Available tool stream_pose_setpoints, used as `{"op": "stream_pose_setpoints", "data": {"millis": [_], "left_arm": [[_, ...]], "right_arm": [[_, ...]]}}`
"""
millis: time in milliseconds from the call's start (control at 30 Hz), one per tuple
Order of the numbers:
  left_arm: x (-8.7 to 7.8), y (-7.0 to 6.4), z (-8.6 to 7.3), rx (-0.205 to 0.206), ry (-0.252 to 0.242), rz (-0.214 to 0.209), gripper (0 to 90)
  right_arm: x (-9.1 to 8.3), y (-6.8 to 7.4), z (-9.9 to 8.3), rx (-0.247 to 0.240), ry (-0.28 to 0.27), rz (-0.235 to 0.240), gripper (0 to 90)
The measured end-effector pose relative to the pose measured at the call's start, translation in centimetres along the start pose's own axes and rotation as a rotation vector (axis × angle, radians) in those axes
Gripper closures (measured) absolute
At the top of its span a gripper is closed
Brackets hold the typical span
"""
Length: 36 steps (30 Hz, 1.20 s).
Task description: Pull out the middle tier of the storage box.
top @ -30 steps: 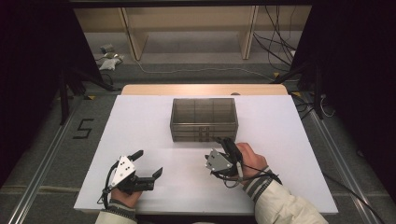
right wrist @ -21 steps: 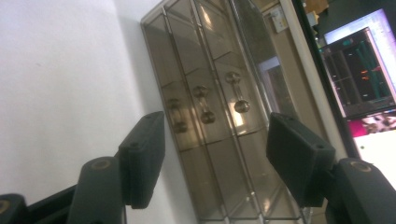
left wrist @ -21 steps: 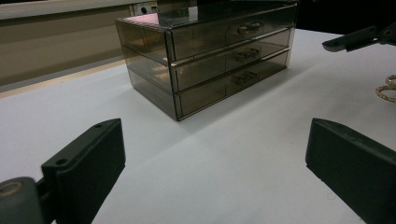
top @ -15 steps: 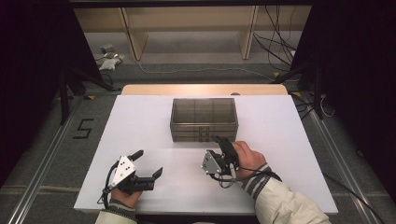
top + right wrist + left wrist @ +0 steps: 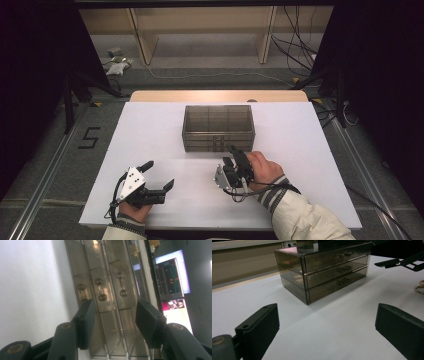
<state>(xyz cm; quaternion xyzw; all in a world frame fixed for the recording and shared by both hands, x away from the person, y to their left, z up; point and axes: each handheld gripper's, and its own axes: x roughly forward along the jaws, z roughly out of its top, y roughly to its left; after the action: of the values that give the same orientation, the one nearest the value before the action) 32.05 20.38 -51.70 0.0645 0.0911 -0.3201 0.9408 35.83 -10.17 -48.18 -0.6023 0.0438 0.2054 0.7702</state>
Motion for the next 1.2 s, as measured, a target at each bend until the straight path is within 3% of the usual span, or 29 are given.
{"op": "stream_pose_setpoints", "data": {"millis": [433, 600, 733, 967, 1200], "left_arm": [[0.0, 0.0, 0.0, 0.004, -0.005, 0.005, 5.0], [0.0, -0.1, 0.0, 0.005, -0.004, 0.004, 5.0], [0.0, -0.1, 0.0, 0.004, -0.003, 0.004, 5.0], [0.2, -0.1, 0.0, 0.009, 0.014, 0.008, 5.6], [0.2, -0.1, 0.0, 0.012, 0.016, 0.007, 5.6]], "right_arm": [[1.0, 1.1, -0.2, -0.103, 0.039, -0.075, 57.7], [1.0, 1.6, -0.1, -0.118, 0.069, -0.103, 59.9], [1.3, 1.8, 0.0, -0.154, 0.063, -0.124, 60.7], [1.7, 2.0, 0.2, -0.157, 0.111, -0.135, 62.1], [2.0, 2.3, 0.3, -0.170, 0.116, -0.149, 62.5]]}}
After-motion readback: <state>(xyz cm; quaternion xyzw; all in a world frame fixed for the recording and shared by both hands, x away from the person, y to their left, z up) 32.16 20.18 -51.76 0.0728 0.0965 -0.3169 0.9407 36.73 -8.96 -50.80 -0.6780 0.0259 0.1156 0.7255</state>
